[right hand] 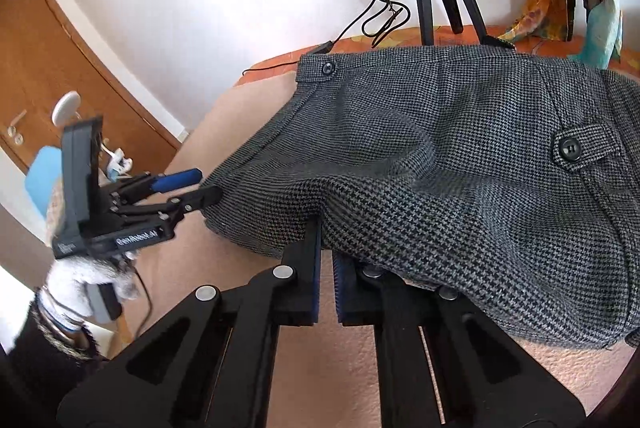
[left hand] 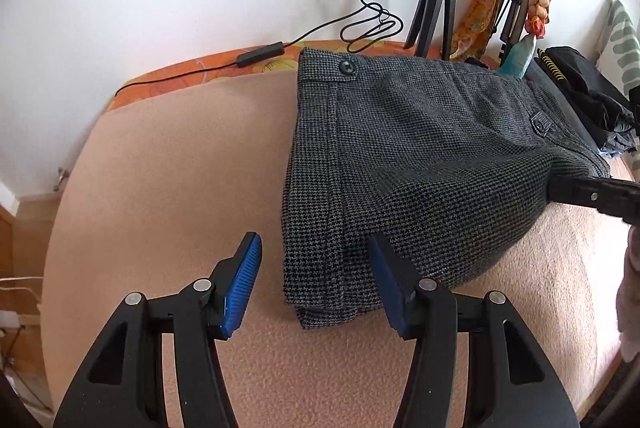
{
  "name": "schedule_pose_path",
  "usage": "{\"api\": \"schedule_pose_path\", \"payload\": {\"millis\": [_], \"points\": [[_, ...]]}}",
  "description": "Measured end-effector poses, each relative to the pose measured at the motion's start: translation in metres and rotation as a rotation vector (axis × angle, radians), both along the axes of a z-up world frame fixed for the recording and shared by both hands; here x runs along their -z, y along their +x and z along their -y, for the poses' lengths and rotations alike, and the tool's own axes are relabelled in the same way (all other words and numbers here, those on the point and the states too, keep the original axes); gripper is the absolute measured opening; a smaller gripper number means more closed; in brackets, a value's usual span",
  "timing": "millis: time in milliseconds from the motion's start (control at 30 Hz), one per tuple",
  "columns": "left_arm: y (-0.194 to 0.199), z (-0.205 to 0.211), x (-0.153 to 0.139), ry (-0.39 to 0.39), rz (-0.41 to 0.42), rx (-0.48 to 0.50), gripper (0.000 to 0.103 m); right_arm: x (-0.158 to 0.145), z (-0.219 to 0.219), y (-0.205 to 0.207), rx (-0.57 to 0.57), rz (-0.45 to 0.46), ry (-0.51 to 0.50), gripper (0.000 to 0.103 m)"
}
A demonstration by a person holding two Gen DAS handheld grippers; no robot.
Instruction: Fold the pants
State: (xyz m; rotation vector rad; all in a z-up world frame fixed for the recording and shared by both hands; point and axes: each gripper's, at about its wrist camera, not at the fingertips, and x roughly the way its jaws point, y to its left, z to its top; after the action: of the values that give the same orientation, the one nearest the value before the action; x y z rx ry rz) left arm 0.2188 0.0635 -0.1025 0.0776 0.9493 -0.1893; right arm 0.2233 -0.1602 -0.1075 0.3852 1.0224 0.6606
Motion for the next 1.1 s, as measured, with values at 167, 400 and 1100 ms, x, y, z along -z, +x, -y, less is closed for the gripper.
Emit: {"api": "schedule_pose_path", "payload": {"millis": [167, 400, 1100], "points": [[-0.001, -0.001, -0.005, 0.016, 0.02, -0.007, 0.054, 0.011, 0.024, -0.007, 0.014, -0.219, 0.205, 0.009], [0.0, -0.002, -0.006, 0.01, 0.024, -0.013, 0.054, 0.042, 0.006, -0.03, 0.048, -0.215, 0.124, 0.045], [0.005, 0.004, 0.012, 0.068, -0.015, 0.026, 0.054, 0.056, -0.029, -0.04, 0.096, -0.292, 0.175, 0.017]]}}
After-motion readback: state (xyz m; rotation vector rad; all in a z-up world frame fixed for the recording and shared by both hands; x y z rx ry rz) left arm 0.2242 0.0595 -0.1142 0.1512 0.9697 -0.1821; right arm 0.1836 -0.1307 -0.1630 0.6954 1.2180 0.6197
